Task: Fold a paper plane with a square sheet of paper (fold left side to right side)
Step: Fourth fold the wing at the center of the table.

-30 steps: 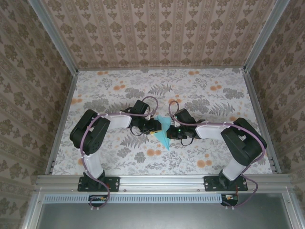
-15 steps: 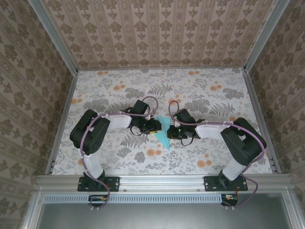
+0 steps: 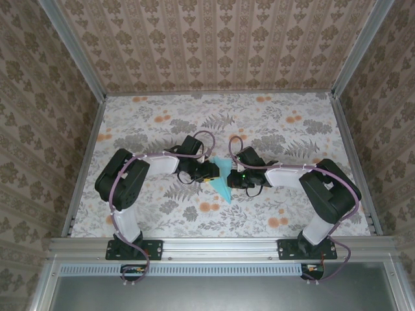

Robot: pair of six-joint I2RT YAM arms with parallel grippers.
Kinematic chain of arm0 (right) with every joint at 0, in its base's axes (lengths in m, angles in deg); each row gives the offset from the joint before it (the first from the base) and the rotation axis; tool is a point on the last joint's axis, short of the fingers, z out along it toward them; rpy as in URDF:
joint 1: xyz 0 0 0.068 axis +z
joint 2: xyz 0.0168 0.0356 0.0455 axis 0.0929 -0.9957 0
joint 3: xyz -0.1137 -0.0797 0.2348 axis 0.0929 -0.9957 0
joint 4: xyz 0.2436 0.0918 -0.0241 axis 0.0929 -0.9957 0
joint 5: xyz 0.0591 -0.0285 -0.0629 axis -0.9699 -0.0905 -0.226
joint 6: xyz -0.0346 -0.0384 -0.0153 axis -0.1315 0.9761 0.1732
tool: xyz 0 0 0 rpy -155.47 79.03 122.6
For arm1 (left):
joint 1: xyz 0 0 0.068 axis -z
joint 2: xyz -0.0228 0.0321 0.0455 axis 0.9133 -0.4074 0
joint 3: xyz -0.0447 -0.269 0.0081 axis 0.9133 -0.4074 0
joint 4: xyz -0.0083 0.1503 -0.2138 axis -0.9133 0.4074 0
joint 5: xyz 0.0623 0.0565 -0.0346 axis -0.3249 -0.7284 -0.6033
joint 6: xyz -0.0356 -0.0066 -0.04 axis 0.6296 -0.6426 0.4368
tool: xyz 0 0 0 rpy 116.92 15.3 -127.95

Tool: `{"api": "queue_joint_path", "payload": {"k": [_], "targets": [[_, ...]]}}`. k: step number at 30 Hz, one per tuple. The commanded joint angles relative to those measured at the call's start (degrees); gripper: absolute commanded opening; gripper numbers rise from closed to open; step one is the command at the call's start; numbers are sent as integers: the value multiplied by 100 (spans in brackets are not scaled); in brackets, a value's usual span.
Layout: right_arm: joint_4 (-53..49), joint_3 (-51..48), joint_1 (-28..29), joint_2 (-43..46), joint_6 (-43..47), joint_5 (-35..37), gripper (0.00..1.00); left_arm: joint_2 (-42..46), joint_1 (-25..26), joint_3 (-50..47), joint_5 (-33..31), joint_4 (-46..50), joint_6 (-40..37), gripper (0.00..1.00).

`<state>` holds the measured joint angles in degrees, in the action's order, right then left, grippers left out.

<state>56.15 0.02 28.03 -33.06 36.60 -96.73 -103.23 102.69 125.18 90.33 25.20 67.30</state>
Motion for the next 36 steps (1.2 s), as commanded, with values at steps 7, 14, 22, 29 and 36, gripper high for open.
{"api": "queue_joint_path", "payload": {"k": [7,14,22,29,36], "targets": [[-395,-75,133,-230,9,89,8,521,-11,326,-257,629,-260,39],[-408,-88,170,-254,-16,124,8,437,40,435,9,434,-187,32],[-470,-70,184,-248,2,159,8,-175,160,922,293,224,-154,24],[-501,-70,188,-248,9,174,8,-596,218,1190,438,246,-189,23],[-554,-62,189,-248,35,185,8,-771,212,1156,174,361,-267,23]]}}
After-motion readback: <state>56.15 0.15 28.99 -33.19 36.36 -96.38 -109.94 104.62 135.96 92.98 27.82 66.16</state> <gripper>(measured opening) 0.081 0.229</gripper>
